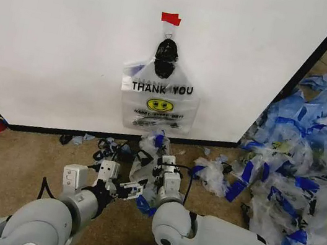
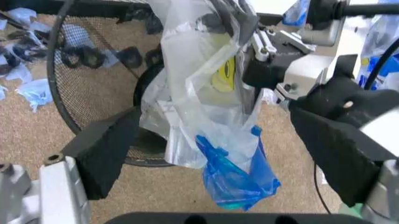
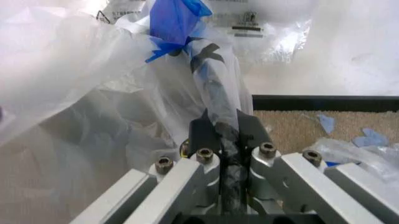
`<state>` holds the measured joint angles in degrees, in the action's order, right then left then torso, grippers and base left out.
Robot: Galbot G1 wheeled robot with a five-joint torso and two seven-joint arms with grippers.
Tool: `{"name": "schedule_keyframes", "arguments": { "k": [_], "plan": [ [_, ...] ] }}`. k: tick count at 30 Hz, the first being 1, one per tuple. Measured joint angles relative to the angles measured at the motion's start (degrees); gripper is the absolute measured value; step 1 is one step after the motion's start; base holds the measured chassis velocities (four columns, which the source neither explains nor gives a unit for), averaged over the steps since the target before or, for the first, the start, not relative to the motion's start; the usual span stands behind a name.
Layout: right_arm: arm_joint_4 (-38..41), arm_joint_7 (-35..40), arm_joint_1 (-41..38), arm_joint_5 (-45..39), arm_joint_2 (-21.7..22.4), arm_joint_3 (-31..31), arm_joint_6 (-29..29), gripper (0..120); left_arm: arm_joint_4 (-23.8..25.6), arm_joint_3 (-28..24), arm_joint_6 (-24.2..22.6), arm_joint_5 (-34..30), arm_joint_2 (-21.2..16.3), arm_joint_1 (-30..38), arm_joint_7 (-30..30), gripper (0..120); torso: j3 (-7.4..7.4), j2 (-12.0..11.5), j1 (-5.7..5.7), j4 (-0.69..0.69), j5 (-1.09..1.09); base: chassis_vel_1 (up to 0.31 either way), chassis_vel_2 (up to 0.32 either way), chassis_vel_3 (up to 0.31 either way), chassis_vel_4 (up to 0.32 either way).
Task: Pick up the garbage bag from the wall and place it over the trash bin.
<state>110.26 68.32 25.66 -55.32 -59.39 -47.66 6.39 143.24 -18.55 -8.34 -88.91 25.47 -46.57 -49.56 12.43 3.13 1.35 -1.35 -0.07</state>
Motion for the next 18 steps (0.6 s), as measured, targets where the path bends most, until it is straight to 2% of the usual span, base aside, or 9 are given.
{"name": "schedule_keyframes", "arguments": {
  "k": [6,11,13,18],
  "plan": [
    [0.5,-0.1,0.4,0.1,0.1,0.3,-0.2,0,-0.1,-1.3,0.2,1.1,0.8,0.6,0.0,86,0.00,0.0,0.00,0.00,0.00,0.000,0.000,0.000,0.000],
    [1.5,-0.6,1.2,0.2,0.8,0.7,-0.6,0,-1.3,-3.0,0.8,2.1,1.9,2.4,0.1,63,0.00,0.0,0.00,0.00,0.00,0.000,0.000,0.000,0.000],
    [1.7,-0.7,1.3,0.2,1.0,0.8,-0.6,0,-1.5,-3.2,0.9,2.2,2.0,2.6,0.1,59,0.00,0.0,0.00,0.00,0.00,0.000,0.000,0.000,0.000],
    [2.7,-1.0,2.1,0.3,1.8,1.7,-0.9,0,-2.5,-4.2,1.1,2.8,2.4,3.1,0.3,38,0.00,0.0,0.00,0.00,0.00,0.000,0.000,0.000,0.000]
  ]
}}
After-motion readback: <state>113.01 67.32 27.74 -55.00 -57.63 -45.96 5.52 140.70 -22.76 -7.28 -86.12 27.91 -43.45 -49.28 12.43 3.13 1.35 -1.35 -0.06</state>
